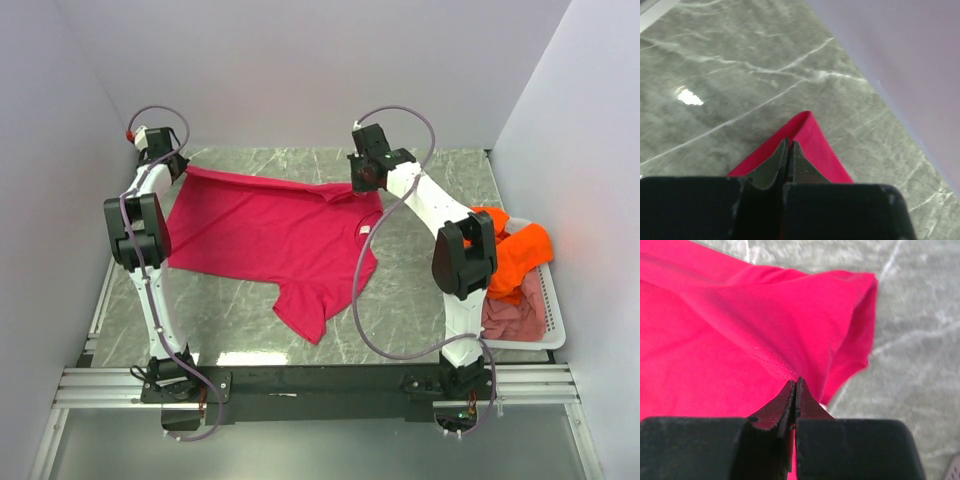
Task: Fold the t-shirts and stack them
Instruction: Fold the tshirt
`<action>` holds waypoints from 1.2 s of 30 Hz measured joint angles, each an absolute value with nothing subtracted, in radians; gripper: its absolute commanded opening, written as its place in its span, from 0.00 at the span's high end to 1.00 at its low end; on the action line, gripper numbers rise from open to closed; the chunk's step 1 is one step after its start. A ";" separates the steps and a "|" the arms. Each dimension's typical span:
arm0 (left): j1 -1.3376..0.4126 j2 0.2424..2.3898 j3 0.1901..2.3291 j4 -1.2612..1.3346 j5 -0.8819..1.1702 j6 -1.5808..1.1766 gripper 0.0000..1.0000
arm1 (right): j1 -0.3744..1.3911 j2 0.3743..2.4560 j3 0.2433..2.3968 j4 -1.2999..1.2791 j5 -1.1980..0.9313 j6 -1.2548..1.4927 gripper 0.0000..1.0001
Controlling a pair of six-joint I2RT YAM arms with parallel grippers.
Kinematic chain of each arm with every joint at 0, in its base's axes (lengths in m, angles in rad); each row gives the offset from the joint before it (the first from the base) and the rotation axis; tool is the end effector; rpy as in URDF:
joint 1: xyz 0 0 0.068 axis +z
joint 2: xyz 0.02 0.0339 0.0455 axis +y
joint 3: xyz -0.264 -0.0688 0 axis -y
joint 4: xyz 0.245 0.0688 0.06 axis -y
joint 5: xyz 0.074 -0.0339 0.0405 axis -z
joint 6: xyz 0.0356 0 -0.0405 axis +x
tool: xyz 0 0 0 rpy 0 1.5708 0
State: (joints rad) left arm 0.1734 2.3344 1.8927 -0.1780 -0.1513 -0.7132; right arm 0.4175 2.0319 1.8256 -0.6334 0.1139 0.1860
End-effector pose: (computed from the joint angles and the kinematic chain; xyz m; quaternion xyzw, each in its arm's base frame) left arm 0.5296 0.0982 0.1903 -0.4115 0.7860 -0.0570 0.4579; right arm 0.4245 0.1839 0.2771 -0.0875 0.9285 0.0553 0.3566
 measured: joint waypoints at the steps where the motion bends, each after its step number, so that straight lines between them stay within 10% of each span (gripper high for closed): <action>1: 0.174 2.329 1.888 -0.188 -0.160 -0.713 0.99 | 0.419 2.019 1.817 -0.643 0.117 0.188 1.00; 19: 0.189 2.254 1.803 -0.258 -0.238 -0.690 0.98 | 0.568 1.929 1.580 -0.717 0.173 0.471 0.89; 25: 0.189 2.249 1.789 -0.320 -0.318 -0.689 0.76 | 0.617 1.868 1.476 -0.710 0.144 0.602 0.56; 30: 0.192 2.221 1.788 -0.381 -0.371 -0.678 0.06 | 0.600 1.820 1.475 -0.667 0.102 0.602 0.25; 36: 0.194 2.146 1.788 -0.378 -0.325 -0.680 0.01 | 0.502 1.821 1.509 -0.595 -0.029 0.584 0.15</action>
State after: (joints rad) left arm 0.1936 2.1464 1.7882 -0.3782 -0.3248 -0.6800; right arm 0.5022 1.8210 1.5085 -0.5949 -0.0288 0.5838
